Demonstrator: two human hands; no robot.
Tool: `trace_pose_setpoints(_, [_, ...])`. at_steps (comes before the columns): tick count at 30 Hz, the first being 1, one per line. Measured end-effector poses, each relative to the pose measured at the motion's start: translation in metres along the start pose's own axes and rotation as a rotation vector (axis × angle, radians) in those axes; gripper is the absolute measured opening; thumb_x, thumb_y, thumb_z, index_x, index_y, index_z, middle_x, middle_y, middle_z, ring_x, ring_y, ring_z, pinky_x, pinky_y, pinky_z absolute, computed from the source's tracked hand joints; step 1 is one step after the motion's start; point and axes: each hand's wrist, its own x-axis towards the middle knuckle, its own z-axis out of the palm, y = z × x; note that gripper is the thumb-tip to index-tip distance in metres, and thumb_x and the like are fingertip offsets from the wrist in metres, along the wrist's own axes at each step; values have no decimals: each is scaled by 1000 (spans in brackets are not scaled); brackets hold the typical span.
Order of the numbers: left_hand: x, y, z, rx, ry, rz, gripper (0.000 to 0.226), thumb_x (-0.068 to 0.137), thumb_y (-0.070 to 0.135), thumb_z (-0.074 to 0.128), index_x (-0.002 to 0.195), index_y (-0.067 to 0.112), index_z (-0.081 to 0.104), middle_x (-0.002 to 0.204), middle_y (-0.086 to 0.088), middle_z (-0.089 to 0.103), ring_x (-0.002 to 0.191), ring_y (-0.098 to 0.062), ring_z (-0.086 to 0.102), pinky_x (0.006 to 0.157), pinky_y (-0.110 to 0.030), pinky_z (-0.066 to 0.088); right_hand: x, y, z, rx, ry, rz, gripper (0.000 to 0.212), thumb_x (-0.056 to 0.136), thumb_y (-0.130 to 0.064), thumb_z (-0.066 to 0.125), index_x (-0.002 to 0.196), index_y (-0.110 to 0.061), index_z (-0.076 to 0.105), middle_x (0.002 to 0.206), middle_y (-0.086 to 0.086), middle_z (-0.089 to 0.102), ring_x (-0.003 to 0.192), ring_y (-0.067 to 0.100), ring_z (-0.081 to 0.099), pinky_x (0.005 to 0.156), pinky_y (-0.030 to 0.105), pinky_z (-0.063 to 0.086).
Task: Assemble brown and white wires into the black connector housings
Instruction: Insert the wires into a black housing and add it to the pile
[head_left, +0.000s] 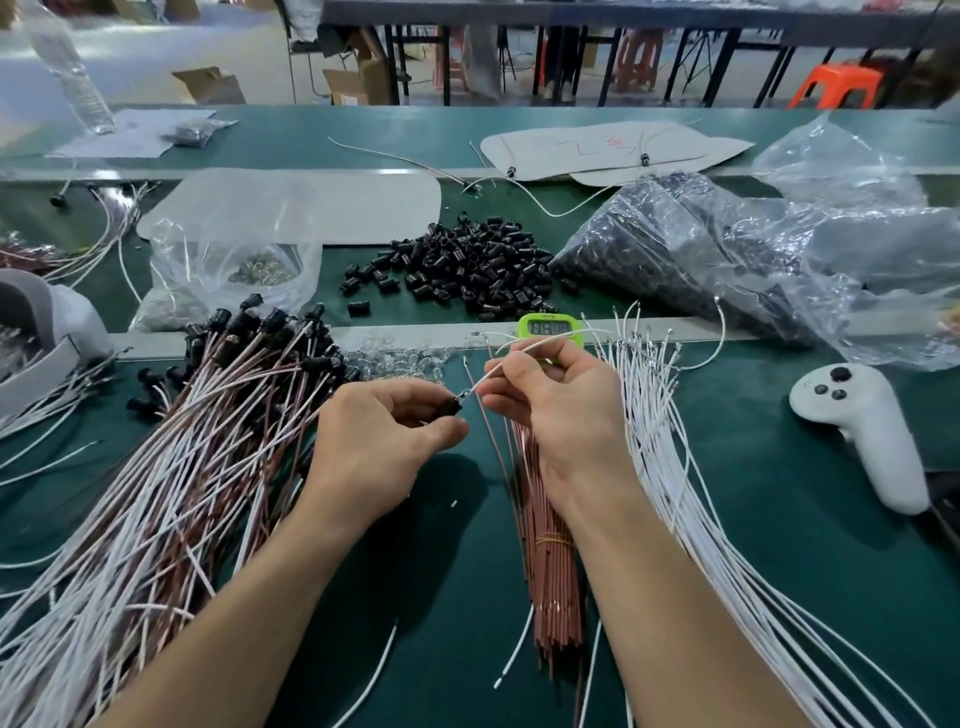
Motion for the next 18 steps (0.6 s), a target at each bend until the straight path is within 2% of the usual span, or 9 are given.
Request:
trace_pose_setpoints(3, [0, 0, 0, 4, 1, 14, 33, 69, 19, 94, 82, 44, 77, 70, 12, 76, 64, -5, 73, 65, -17, 58, 1, 0, -1, 37, -2, 42, 19, 98, 6, 61, 83, -6, 64, 70, 11, 74, 57, 19, 71, 54, 23, 58])
trace_pose_setpoints(11, [-1, 0, -1, 16, 12, 16, 27, 68, 18, 95, 70, 39, 77, 69, 13, 76, 62, -1, 70, 61, -11, 52, 0, 0, -4, 74, -31, 120, 18, 98, 7, 60, 84, -3, 62, 71, 13, 73, 59, 20, 73, 55, 23, 58])
trace_pose_setpoints(14, [-1, -1, -1, 12, 11, 18, 27, 68, 20, 94, 71, 41, 78, 69, 14, 76, 62, 0, 71, 61, -11, 52, -1, 1, -3, -2, -42, 77, 18, 97, 6, 62, 82, -3, 64, 72, 14, 74, 61, 23, 74, 56, 24, 58])
trace_pose_setpoints(18, [-2, 0, -1, 9, 4, 23, 31, 68, 21, 94, 81, 43, 78, 70, 15, 76, 65, -1, 72, 62, -11, 53, -2, 3, -5, -115, -26, -29, 15, 94, 4, 67, 81, -5, 67, 72, 16, 75, 64, 26, 75, 57, 26, 59])
